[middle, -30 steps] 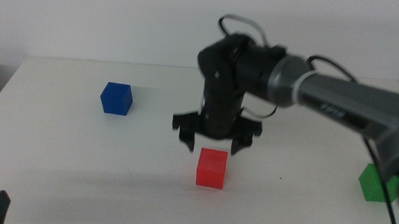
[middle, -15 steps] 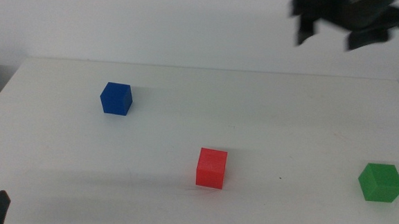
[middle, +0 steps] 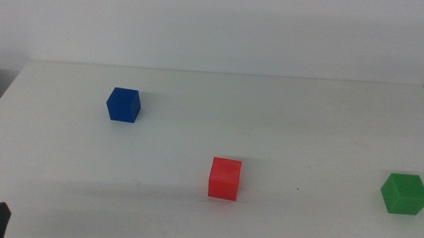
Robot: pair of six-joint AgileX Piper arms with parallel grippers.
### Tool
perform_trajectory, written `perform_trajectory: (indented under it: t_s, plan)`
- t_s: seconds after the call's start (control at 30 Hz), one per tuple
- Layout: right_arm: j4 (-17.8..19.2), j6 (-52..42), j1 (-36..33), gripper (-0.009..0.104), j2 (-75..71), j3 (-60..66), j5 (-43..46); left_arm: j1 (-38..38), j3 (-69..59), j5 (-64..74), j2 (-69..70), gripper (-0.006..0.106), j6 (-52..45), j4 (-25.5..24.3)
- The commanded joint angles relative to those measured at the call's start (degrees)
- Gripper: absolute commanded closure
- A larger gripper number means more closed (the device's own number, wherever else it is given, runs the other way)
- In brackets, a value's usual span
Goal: Stack red cubes first, then green, then blue cubes in a specific spot.
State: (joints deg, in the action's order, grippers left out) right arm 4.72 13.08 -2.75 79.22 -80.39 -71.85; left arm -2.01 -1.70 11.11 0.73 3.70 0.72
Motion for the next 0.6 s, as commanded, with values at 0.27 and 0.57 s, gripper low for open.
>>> perform_trajectory:
  t_s: [0.27,0.57]
  plan:
    - [-0.14,-4.13,0.52,0.028,-2.11,9.53,3.69,-0.14,0.22,-4.17,1.19,0.012,0.25,0.51]
    - [-0.76,-6.65,0.79,0.028,5.82,9.55,5.45,-0.14,0.22,-4.17,1.19,0.012,0.25,0.51]
